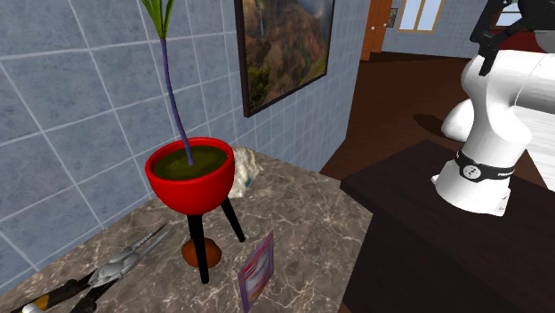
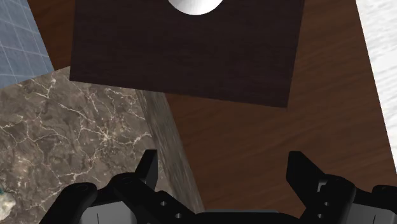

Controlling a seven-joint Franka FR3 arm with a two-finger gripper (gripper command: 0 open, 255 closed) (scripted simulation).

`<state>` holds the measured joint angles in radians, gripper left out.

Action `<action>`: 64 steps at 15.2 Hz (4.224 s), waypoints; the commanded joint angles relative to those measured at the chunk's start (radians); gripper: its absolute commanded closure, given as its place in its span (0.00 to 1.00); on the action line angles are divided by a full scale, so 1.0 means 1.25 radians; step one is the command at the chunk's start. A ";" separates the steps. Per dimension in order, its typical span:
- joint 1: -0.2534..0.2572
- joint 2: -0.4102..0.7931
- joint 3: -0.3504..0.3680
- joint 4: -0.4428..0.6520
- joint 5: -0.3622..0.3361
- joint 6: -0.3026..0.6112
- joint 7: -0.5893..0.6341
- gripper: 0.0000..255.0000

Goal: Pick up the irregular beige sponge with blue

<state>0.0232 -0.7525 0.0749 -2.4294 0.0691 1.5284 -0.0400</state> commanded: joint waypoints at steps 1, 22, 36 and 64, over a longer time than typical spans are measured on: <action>0.000 0.000 0.000 0.000 0.000 0.000 0.000 0.00; -0.114 0.427 -0.277 0.105 -0.116 0.329 -0.354 0.00; -0.209 0.852 -0.352 0.431 0.026 0.403 -0.605 0.00; -0.383 1.318 -0.304 0.944 0.139 0.337 -0.721 1.00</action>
<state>-0.4558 0.8946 -0.3045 -1.2477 0.2434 1.9495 -0.9415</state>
